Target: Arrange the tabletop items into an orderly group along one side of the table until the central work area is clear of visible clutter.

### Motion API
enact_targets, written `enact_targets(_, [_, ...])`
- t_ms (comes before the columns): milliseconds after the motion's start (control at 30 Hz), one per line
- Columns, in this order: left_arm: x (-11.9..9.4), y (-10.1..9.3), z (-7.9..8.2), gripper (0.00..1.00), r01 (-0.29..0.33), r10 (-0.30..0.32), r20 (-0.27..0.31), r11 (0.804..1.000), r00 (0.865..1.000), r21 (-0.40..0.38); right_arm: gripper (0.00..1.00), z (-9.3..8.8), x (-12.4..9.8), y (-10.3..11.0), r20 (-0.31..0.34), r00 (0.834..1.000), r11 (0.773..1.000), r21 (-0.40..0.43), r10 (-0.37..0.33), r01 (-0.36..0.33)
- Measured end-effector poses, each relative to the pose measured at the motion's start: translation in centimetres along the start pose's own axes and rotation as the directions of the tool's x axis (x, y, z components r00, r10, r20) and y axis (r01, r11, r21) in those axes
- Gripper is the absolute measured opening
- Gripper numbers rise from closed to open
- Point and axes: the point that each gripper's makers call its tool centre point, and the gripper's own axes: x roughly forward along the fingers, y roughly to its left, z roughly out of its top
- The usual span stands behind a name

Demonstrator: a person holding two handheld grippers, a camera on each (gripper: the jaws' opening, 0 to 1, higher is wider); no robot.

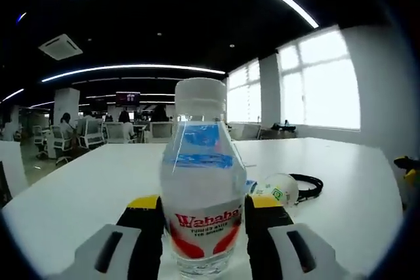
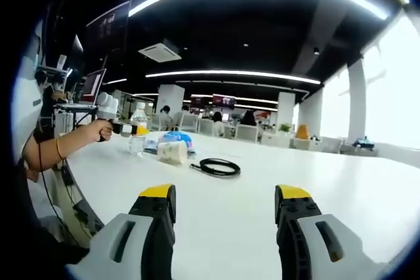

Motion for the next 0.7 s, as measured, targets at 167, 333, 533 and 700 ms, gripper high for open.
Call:
enact_targets(167, [0.33,-0.16,-0.01,0.44,0.013,-0.013,-0.013,1.000,1.000,0.004,0.58,-0.01,0.00,-0.11,0.005,1.000,1.000,0.008,-0.006,0.006])
enact_targets(333, [0.46,-0.05,-0.05,0.43,0.015,-0.015,-0.013,1.000,1.000,0.010,0.58,0.10,-0.06,0.02,0.007,1.000,1.000,0.003,0.001,-0.001])
enact_targets(533, [0.32,-0.11,-0.02,0.43,0.031,-0.031,-0.005,0.999,1.000,0.025,0.58,0.39,-0.08,-0.09,0.017,1.000,1.000,0.004,-0.002,0.002])
enact_targets(700, [-0.06,-0.22,0.05,0.43,0.045,-0.045,0.011,0.999,0.999,0.024,0.58,0.46,-0.02,0.18,0.018,1.000,1.000,0.003,0.008,-0.008])
